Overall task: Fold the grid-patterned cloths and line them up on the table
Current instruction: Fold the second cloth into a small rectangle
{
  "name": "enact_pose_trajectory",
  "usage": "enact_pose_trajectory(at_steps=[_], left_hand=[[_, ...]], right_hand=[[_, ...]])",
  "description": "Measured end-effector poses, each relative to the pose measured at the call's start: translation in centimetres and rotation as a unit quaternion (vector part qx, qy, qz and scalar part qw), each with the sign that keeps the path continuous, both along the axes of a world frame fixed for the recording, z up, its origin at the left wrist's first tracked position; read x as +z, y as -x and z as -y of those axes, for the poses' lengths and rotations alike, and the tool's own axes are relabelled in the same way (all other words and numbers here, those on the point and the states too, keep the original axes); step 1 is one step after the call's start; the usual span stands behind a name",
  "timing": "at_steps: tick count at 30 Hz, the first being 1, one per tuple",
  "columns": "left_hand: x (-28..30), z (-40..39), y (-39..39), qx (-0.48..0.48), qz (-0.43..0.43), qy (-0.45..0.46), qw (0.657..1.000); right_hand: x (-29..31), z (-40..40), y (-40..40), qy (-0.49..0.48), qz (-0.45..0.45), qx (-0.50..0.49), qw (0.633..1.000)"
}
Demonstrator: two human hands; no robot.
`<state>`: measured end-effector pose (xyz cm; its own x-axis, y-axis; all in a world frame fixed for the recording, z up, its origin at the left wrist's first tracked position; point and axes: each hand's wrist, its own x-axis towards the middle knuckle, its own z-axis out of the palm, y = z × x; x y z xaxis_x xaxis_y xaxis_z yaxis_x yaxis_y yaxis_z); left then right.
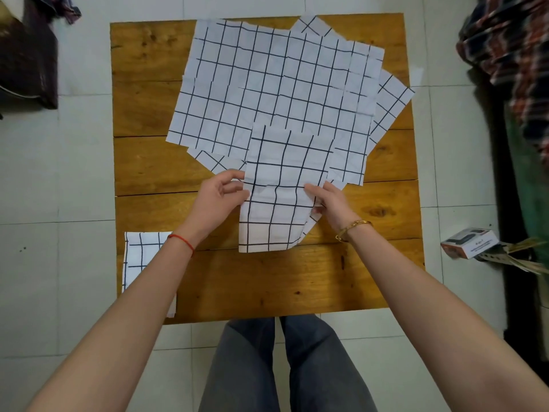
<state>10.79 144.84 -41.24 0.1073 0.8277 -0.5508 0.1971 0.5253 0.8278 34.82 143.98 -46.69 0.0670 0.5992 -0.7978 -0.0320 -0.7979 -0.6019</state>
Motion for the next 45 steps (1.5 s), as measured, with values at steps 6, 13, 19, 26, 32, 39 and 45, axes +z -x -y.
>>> enact_pose_trajectory(at_steps=[6,13,19,26,32,39,45], left_hand=[[0.9,-0.9,0.9,0.023,0.021,0.001,1.000],[-0.8,-0.6,1.4,0.062,-0.026,0.014,0.998],[-2.0,-0.1,0.7,0.097,-0.067,0.045,0.992],[-3.2,0.4,0.6,0.107,-0.064,0.049,0.991],[-4.0,0.6,0.2,0.089,-0.039,0.045,0.994],[-5.5,1.3,-0.3,0.059,-0.082,0.020,0.995],[-6.1,2.0,-0.7,-0.019,-0.147,-0.043,0.988]], right_hand=[[0.7,-1.3,0.3,0.010,-0.110,-0.020,0.994],[1.0,-1.4,0.0,-0.016,-0.064,0.018,0.998],[1.3,-0.9,-0.1,-0.051,0.052,0.105,0.992],[1.6,-0.9,-0.4,-0.113,0.061,0.094,0.987],[1.5,-0.4,-0.7,-0.105,0.065,0.066,0.990],[0.3,-0.1,-1.4,-0.126,0.063,0.054,0.989],[-0.5,0.2,-1.1,-0.141,0.124,0.018,0.982]])
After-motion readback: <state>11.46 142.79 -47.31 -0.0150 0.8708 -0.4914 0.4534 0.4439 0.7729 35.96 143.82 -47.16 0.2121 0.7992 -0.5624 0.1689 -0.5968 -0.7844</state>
